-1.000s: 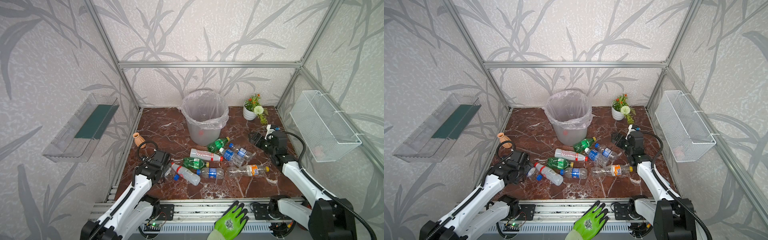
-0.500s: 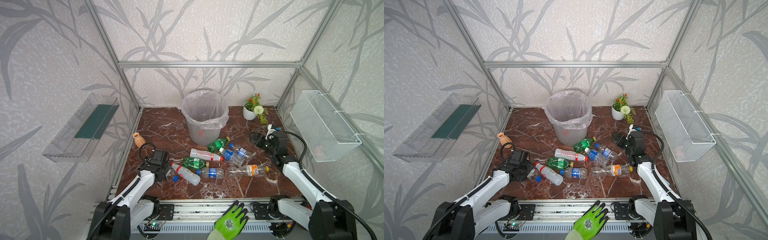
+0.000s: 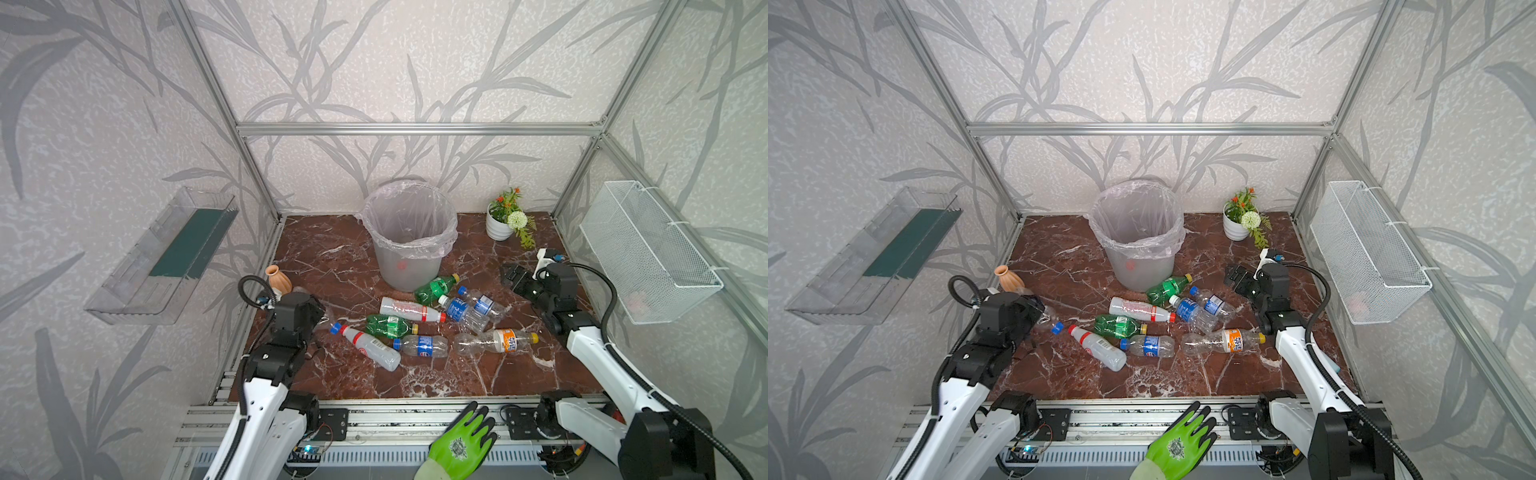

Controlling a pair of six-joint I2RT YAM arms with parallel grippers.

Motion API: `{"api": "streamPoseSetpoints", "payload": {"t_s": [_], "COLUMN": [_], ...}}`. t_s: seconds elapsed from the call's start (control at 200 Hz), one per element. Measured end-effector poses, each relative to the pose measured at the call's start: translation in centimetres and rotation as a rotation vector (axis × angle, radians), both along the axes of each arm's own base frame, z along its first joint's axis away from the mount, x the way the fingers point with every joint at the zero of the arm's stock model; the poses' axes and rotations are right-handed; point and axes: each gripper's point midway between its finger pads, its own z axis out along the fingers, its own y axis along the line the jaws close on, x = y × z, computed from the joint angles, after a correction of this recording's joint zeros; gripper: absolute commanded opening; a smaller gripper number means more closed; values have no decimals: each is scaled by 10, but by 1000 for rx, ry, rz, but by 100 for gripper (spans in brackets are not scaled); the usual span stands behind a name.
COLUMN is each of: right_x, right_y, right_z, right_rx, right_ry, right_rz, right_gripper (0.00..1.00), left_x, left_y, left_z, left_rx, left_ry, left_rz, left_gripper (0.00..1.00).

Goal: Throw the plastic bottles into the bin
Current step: 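Lift the water bottle with the left gripper and drop it into the bin, then lower the left gripper from the bin to the clear unlabelled bottle in the pile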

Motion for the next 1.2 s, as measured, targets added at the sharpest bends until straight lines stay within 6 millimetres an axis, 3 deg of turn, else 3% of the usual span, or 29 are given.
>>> {"api": "streamPoseSetpoints", "payload": {"t_s": [0.14, 0.25, 0.35, 0.46, 0.56, 0.645, 0.68, 0.715, 0.74, 0.85, 1.03, 1.2], "right_x": [-1, -2, -4, -5, -6, -7, -7, -9, -10, -15, -18, -18], "right_y": [-1, -2, -2, -2, -2, -2, -2, -2, -2, -3, -4, -4], "right_z": [2, 6, 10, 15, 16, 14, 13, 12, 12, 17, 23, 17], "right_rx": [-2, -6, -10, -10, -12, -19, -22, -26, -30, -45, -59, -60], "right_ry": [-5, -16, -29, -43, -46, -38, -33, -28, -26, -39, -56, -35], "right_rz": [-3, -6, -8, -7, -5, -2, 0, 2, 3, 9, 13, 14], "right_gripper": [93, 93, 93, 93, 93, 93, 94, 95, 95, 96, 96, 96], "left_x": [8, 27, 62, 119, 175, 208, 217, 220, 220, 212, 177, 143], "left_y": [9, 2, -18, -64, -131, -187, -203, -216, -221, -215, -181, -161], "left_z": [103, 173, 221, 257, 259, 253, 248, 242, 235, 220, 231, 240], "left_rx": [98, 138, 141, 121, 132, 149, 157, 166, 181, 214, 279, 333], "left_ry": [-284, -447, -531, -584, -527, -446, -413, -386, -360, -291, -311, -365], "left_rz": [11, -21, -117, -307, -519, -668, -707, -738, -755, -749, -672, -637], "left_gripper": [46, 43, 38, 42, 55, 67, 76, 97, 99, 99, 99, 99]}}
